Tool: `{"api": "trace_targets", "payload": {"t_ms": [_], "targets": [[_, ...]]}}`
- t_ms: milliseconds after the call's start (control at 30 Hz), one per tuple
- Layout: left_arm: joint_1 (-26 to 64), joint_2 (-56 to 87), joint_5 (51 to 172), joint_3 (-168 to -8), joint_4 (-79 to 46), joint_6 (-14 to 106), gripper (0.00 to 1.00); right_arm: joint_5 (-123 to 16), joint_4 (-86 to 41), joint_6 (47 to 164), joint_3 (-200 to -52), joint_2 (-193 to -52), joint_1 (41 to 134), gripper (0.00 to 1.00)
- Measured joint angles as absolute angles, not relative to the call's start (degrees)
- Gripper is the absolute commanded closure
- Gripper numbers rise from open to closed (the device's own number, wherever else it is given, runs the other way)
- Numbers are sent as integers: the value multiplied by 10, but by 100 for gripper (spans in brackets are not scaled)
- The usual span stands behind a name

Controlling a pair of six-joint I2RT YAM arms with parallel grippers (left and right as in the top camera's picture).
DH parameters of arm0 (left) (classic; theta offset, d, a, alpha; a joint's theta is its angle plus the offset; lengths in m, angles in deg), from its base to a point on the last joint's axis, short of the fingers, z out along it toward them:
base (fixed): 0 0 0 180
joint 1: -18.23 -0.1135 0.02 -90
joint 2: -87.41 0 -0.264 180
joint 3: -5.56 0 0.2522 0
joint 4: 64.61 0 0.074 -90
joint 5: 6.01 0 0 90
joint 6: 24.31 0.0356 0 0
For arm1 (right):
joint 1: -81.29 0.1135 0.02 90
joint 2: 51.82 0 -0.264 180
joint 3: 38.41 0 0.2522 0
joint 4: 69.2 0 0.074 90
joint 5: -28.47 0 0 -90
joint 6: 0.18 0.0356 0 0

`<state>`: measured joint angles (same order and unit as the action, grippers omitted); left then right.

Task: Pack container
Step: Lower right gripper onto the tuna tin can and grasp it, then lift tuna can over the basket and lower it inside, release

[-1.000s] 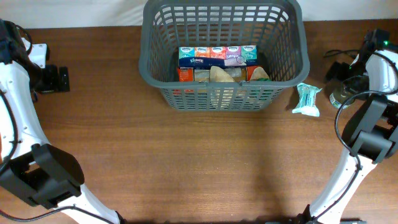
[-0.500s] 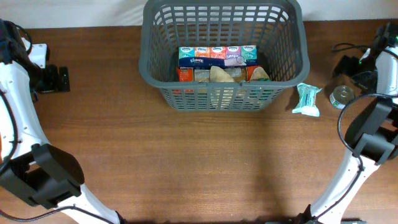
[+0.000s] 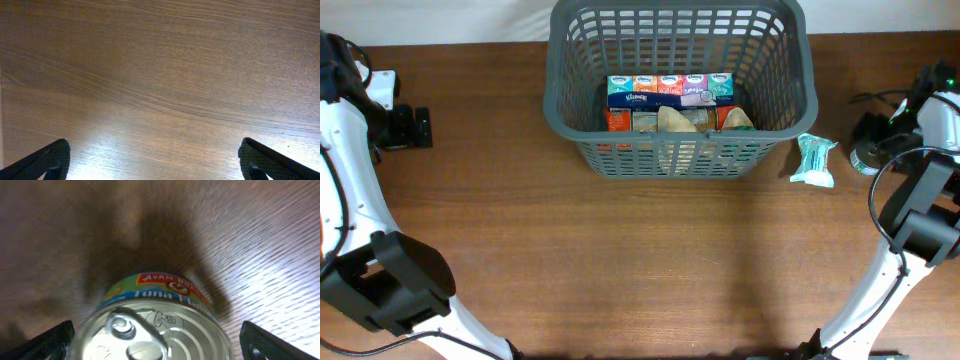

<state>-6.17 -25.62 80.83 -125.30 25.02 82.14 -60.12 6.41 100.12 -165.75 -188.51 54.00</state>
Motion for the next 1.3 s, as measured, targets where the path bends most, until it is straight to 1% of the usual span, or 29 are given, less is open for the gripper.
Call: {"api": "trace_targets", "payload": {"t_ms": [233,300,367,467,533,567,600,667,800,867,933,1067,1300], "targets": [[-62,-256,808,-1253,250,821,1,-601,49,1001,-1644,-1885,540,0],[-62,-256,808,-1253,250,821,1,-601,45,1001,-1643,-1885,540,3],[-62,-256,808,-1253,250,821,1,-601,40,1001,-1643,-1885,540,12],[-62,-256,808,-1253,250,821,1,-603,32,1000,-1640,-1885,540,32],[-62,-256,808,-1253,250,821,1,-606,30,1001,-1636,-1884,540,34],[-62,-256,808,-1253,250,821,1,-606,29,1000,-1634,-1882,540,39],[-62,-256,808,-1253,250,821,1,-606,28,999,-1632,-1881,540,47],[-62,-256,808,-1253,250,821,1,-606,30,997,-1629,-1879,540,56],[-62,-256,808,-1253,250,821,1,-600,44,999,-1629,-1878,540,57],[-62,-256,808,-1253,250,821,1,-584,74,999,-1635,-1878,540,64],[-62,-256,808,-1253,250,821,1,-565,115,999,-1650,-1879,540,66],[-62,-256,808,-1253,250,821,1,-535,208,999,-1754,-1884,540,67],[-62,-256,808,-1253,250,821,1,-512,354,999,-2077,-1861,559,70]]}}
